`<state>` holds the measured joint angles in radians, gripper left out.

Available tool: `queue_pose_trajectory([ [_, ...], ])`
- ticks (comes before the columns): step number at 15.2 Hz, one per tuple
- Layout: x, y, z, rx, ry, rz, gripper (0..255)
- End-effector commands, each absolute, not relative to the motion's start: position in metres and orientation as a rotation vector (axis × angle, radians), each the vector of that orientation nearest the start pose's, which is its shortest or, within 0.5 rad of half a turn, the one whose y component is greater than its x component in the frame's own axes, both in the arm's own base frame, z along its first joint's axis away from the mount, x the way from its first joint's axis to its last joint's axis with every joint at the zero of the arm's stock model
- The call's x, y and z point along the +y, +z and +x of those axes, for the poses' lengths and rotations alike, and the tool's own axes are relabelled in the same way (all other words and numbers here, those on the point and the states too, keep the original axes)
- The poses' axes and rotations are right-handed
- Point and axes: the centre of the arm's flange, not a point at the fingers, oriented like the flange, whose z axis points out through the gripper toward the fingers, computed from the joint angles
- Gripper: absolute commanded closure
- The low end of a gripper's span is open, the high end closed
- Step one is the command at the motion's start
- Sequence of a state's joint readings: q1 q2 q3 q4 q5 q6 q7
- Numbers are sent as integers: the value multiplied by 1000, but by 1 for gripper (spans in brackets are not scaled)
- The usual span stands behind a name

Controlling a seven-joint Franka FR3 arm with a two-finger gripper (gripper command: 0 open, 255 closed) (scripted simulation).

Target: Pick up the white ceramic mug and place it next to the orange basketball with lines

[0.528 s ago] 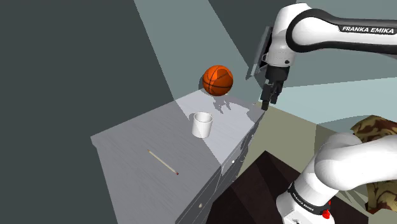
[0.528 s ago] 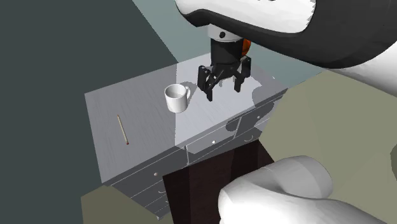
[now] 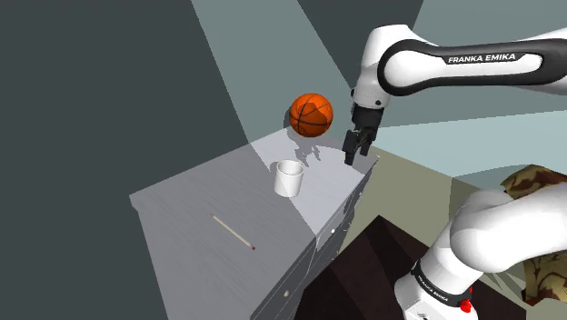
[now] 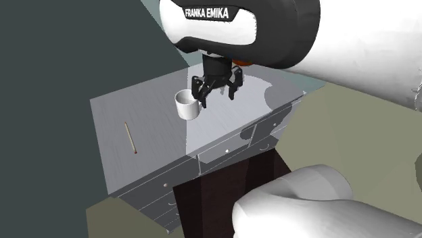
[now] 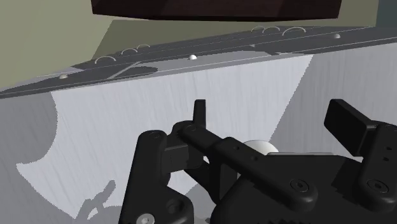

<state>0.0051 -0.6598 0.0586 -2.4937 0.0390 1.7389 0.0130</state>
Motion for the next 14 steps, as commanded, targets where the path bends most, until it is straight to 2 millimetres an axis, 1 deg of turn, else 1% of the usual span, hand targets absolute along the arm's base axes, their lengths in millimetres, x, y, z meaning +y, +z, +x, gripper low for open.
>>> queue_pose_trajectory([
  [1, 40, 484, 355, -34, 110, -3142, 0],
  [14, 116, 405, 466, 26, -116, -3156, 0],
])
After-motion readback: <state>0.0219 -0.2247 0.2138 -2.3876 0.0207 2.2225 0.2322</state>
